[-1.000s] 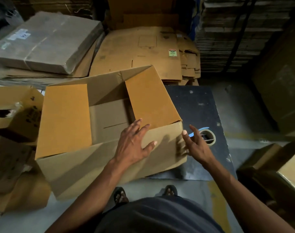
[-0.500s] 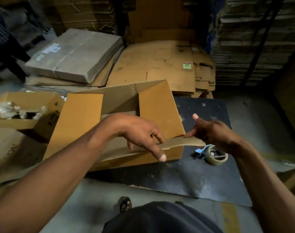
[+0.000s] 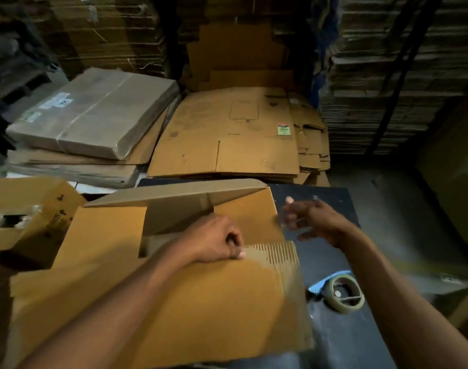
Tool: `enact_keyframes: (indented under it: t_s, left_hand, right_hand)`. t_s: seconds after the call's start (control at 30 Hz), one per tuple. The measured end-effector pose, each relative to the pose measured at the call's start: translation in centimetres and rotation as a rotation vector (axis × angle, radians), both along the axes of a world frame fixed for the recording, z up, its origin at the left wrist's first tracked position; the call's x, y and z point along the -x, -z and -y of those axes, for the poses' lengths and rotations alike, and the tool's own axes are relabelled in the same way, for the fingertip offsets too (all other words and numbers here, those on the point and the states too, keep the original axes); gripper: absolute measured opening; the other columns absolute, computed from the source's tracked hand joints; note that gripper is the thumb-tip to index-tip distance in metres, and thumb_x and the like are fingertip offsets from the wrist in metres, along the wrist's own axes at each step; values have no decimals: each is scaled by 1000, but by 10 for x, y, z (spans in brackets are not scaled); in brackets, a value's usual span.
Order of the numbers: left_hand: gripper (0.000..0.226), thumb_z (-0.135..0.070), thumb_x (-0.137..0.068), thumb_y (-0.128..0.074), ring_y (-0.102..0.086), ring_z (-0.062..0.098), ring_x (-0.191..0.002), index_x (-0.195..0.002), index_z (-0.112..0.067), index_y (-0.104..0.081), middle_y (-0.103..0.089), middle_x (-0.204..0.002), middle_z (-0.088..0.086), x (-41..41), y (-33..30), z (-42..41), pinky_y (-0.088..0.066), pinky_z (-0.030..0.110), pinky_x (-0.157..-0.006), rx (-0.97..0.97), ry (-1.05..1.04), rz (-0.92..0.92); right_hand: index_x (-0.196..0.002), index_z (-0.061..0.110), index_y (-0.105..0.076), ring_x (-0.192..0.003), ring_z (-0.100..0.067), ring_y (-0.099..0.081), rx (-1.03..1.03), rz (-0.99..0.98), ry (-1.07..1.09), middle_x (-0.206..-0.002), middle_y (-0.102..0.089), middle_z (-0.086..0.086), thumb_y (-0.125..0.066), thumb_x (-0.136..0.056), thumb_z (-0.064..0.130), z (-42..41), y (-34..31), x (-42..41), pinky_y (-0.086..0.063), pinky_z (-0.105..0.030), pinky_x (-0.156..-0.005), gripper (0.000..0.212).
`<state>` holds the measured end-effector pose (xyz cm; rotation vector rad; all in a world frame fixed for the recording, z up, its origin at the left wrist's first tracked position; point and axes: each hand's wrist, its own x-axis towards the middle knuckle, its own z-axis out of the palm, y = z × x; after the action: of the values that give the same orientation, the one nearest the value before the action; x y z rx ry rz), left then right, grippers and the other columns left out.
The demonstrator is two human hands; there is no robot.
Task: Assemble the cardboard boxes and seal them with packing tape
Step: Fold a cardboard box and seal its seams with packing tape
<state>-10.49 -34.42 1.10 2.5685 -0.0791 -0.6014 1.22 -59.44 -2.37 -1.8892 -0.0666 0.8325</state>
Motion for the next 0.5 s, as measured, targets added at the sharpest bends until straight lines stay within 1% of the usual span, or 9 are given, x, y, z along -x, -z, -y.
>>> enact_keyframes:
  t_s: [0.07, 0.1, 0.17, 0.23, 0.27, 0.33, 0.37, 0.47, 0.5]
  left_hand:
    - [18, -34, -88, -81, -66, -4, -90, -106, -30, -77, -74, -98, -17, -9, 28, -8, -57, 21, -83, 80, -47, -22]
    - [19, -34, -87, -82, -66, -5, -88, -105, -29, -78, -74, -96, -18, -12, 41, -12, -55, 18, -80, 112, -74, -11]
    - [21, -36, -84, -85, -65, -8, -82, -102, -28, -81, -74, -89, -20, -19, 64, -19, -50, 14, -75, 168, -118, 7]
    - [21, -37, -83, -86, -64, -8, -81, -101, -27, -82, -74, -87, -19, -26, 81, -25, -51, 18, -77, 226, -139, 9]
    - [21, -37, -83, -86, -66, -6, -84, -101, -27, -82, -76, -90, -18, -30, 87, -28, -53, 22, -81, 260, -148, 12]
    - [23, -37, -83, -86, -68, -1, -91, -103, -26, -82, -78, -100, -13, -38, 97, -34, -55, 25, -86, 320, -170, 32]
    - [24, -36, -83, -86, -68, 0, -91, -103, -24, -82, -78, -103, -11, -42, 99, -36, -54, 24, -85, 334, -182, 50]
    - [23, -34, -83, -86, -64, -6, -85, -103, -22, -82, -78, -102, -9, -50, 102, -36, -48, 16, -76, 367, -217, 92]
    - [24, -35, -82, -86, -63, -7, -85, -102, -23, -82, -78, -101, -11, -51, 102, -35, -47, 16, -75, 370, -225, 102]
  right_hand:
    - [-118, 19, -70, -95, -25, -65, -13, -8, 247, -104, -71, -8, -54, -100, 58, -30, 17, -40, -51, -42, -76, 46]
    - [-118, 19, -68, -96, -25, -64, -1, -32, 301, -106, -70, -8, -53, -100, 61, -44, 25, -60, -50, -40, -75, 48]
    - [-111, 19, -65, -84, -22, -60, 14, -139, 318, -98, -66, -8, -52, -97, 67, -71, 42, -93, -45, -35, -68, 52]
    - [-101, 21, -63, -67, -20, -51, 33, -204, 316, -84, -57, -7, -54, -95, 68, -95, 56, -118, -40, -29, -59, 49]
    - [-95, 21, -63, -60, -19, -51, 54, -204, 295, -74, -57, -5, -56, -96, 63, -106, 56, -125, -41, -26, -53, 43]
    - [-88, 19, -62, -46, -17, -55, 78, -165, 280, -57, -58, -2, -66, -96, 46, -131, 46, -134, -43, -22, -43, 29]
    - [-88, 16, -63, -45, -17, -56, 93, -121, 288, -57, -60, -3, -71, -95, 36, -142, 40, -139, -46, -24, -45, 22]
    - [-95, 8, -66, -67, -25, -62, 70, -55, 311, -82, -62, -11, -77, -86, 11, -159, 34, -154, -52, -34, -60, 14]
    - [-94, 7, -67, -71, -27, -63, 38, -51, 336, -88, -61, -13, -75, -84, 5, -163, 32, -156, -54, -35, -62, 14]
